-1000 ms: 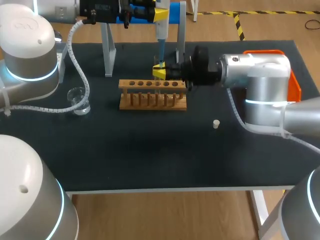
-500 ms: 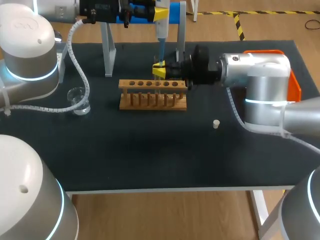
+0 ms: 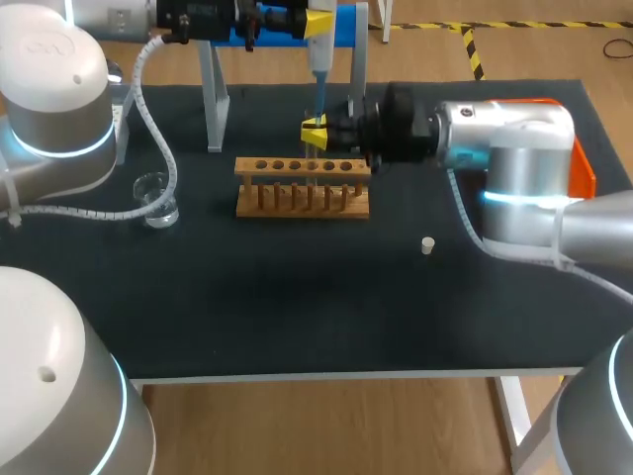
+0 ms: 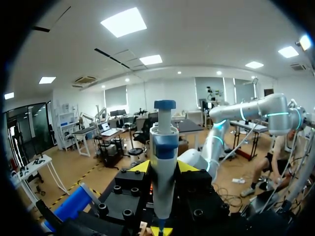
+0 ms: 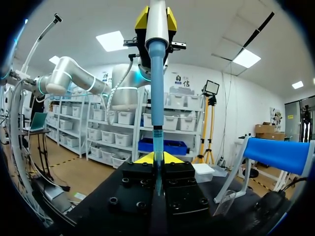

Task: Invert the test tube, pick up the pipette, mount the tip to pipette, aspirate from beaker and dispense into the tube, eject the tip, return the pipette, and cap with the stopper.

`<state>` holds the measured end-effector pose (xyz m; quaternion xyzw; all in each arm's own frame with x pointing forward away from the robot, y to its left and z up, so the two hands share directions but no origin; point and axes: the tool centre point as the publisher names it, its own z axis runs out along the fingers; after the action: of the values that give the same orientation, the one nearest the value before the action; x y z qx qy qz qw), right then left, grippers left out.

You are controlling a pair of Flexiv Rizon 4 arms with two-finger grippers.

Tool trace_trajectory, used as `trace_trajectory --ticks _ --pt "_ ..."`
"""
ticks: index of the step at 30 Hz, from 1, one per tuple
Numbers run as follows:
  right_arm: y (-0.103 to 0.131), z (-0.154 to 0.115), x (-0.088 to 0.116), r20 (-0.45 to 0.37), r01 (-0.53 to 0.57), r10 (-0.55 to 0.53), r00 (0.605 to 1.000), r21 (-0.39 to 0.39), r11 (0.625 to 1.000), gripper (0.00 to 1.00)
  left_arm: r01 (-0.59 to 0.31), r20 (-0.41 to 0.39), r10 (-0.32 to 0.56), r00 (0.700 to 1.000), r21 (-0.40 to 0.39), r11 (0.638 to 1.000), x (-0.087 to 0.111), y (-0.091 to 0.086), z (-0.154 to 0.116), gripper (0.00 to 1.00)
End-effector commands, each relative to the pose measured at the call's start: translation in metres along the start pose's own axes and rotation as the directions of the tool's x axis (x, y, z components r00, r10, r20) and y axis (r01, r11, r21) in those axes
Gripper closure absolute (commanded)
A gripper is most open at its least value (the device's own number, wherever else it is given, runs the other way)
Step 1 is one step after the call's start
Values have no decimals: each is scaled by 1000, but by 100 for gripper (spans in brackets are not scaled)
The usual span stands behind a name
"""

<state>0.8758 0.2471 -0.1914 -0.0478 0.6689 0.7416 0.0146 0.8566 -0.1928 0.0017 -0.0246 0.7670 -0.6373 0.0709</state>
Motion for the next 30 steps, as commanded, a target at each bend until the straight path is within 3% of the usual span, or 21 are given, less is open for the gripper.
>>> trace_trajectory --ticks 1,12,13,14,15,23,30 --pt "16 -1 0 2 7 -7 1000 -1 1000 100 2 0 -2 1000 -3 1000 1 7 1 100" --pt "19 -1 -1 -9 20 -20 1000 16 1000 100 2 0 -2 1000 -3 1000 1 7 1 100" --pt "17 -1 0 -7 18 -18 1000 18 1000 93 2 0 -2 1000 -3 1000 1 7 1 100" --pt "15 -2 1 -4 12 -12 1000 22 1000 53 2 0 -2 1000 -3 1000 1 7 1 100" --pt "12 -3 3 -2 5 -5 1000 22 1000 0 2 0 -2 1000 -3 1000 1 7 1 100" --pt "-10 -17 11 -2 -28 29 1000 49 998 0 2 0 -2 1000 -3 1000 1 7 1 100" --pt "-35 -50 42 -17 -33 35 999 120 992 0 2 0 -2 1000 -3 1000 1 7 1 100"
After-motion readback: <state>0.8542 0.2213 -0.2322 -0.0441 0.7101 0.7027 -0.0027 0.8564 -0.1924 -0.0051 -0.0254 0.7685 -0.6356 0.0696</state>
